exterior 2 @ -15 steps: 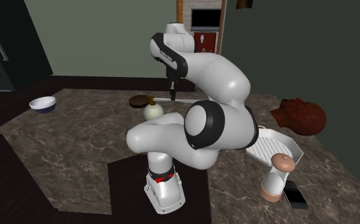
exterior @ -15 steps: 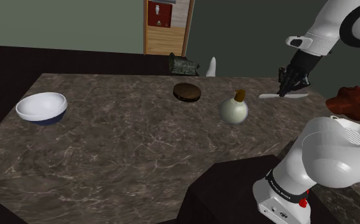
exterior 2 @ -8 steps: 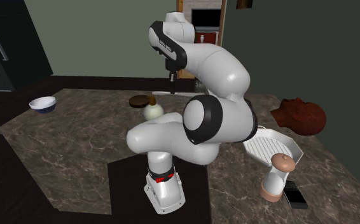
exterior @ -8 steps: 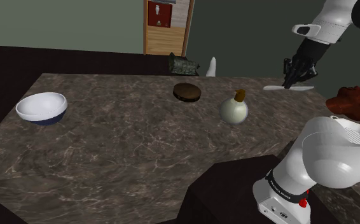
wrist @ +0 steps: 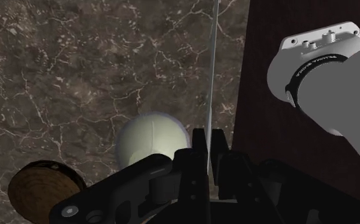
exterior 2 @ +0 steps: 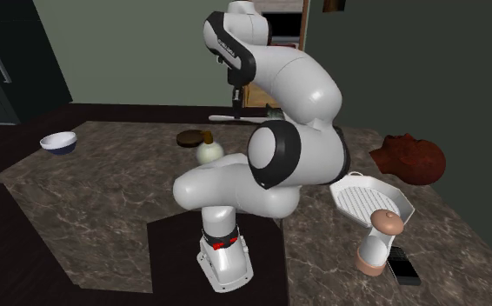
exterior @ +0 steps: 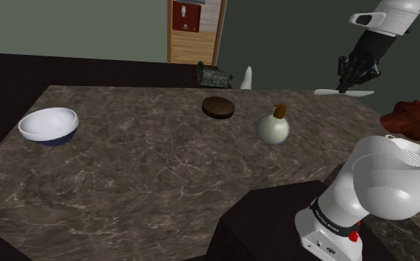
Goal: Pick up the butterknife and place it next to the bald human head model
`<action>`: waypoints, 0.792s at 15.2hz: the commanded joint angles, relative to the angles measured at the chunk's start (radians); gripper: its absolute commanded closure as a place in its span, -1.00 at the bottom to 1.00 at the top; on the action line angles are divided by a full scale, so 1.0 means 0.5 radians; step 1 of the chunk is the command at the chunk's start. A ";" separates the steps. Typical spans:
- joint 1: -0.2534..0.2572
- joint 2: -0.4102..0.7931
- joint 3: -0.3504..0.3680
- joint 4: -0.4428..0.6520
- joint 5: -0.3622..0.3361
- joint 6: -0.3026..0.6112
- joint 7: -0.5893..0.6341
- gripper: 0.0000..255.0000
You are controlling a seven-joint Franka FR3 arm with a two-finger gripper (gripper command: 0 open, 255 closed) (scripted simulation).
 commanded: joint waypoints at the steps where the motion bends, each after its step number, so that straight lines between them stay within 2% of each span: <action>1: -0.003 0.011 -0.067 0.056 -0.063 -0.022 -0.071 1.00; 7: 0.014 0.069 -0.350 0.271 -0.310 -0.058 -0.350 1.00; 12: 0.077 0.151 -0.587 0.503 -0.489 -0.070 -0.580 1.00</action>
